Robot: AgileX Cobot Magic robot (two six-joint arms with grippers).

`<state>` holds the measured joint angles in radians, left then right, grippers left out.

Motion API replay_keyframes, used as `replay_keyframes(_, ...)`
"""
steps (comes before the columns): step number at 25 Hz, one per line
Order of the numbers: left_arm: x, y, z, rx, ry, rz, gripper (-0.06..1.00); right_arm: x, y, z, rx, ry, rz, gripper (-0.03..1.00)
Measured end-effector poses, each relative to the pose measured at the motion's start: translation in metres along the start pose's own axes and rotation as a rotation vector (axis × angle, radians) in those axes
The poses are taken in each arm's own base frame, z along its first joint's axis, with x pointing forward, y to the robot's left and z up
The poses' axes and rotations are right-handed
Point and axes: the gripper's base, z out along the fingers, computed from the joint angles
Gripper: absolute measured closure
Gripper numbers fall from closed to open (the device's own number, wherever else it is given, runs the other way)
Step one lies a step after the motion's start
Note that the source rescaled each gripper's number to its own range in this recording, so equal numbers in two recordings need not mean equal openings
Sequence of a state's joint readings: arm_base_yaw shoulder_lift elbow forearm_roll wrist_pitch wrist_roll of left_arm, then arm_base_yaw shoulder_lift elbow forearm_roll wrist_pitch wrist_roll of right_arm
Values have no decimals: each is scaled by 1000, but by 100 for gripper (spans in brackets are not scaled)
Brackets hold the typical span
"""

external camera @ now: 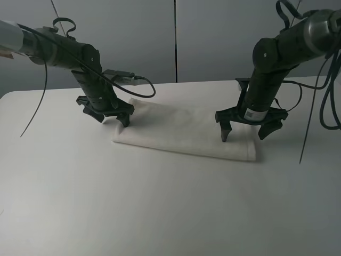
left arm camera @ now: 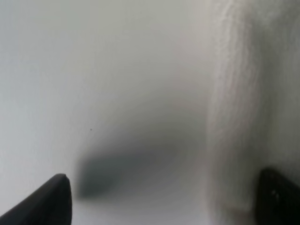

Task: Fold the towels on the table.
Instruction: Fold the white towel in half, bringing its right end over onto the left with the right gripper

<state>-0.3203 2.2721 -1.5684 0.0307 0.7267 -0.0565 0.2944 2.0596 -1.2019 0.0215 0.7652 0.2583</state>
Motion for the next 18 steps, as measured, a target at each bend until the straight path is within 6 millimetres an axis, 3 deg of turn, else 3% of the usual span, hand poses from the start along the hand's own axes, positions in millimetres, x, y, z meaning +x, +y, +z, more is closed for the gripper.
replay_keyframes(15,0,0,0,0,4,23,-5,-8,-5,13,-61,5,-18,-2)
replay_keyframes(17,1,0,0,0,6,23,-5,-8,-5,13,-61,5,-20,3)
replay_keyframes(18,1,0,0,0,6,23,-5,-8,-5,13,-62,3,-20,12)
